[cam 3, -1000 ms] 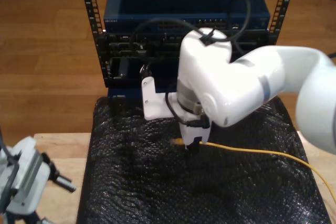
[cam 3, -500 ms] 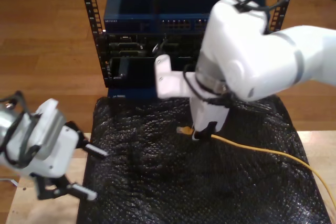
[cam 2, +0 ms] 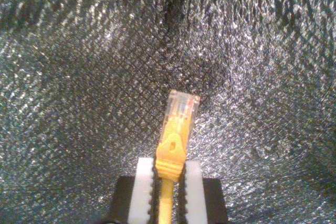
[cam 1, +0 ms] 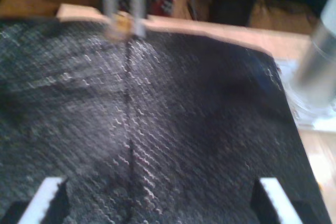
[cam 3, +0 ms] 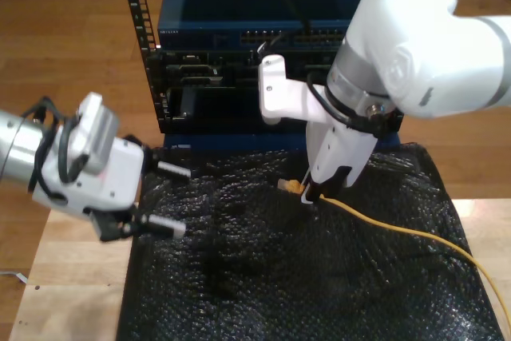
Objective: Grab the cable and plug it in
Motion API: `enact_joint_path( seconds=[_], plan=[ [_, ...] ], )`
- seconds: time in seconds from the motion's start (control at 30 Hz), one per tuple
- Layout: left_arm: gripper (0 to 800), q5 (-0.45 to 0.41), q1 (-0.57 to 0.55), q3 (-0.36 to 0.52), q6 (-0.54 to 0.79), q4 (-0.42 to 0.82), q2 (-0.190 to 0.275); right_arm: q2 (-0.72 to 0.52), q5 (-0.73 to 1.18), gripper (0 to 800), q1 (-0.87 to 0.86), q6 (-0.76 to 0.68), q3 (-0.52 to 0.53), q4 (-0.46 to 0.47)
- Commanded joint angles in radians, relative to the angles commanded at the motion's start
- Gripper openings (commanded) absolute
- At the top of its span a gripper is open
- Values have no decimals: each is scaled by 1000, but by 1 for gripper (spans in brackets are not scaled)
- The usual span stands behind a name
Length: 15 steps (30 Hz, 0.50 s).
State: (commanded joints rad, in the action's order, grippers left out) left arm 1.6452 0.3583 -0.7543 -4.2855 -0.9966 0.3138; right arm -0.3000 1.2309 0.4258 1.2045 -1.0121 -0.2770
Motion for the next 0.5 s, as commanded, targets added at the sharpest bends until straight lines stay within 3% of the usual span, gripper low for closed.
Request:
enact_joint_path(
  seconds=[0.13,0.5],
  plan=[
    [800,-12,-3,-17,-3,-28,-26,-14,23,3,0,2,-18,-8],
    [800,-69,-141,-28,-48,-81,-25,-26,46,4,-5,0,-40,-44]
  ],
)
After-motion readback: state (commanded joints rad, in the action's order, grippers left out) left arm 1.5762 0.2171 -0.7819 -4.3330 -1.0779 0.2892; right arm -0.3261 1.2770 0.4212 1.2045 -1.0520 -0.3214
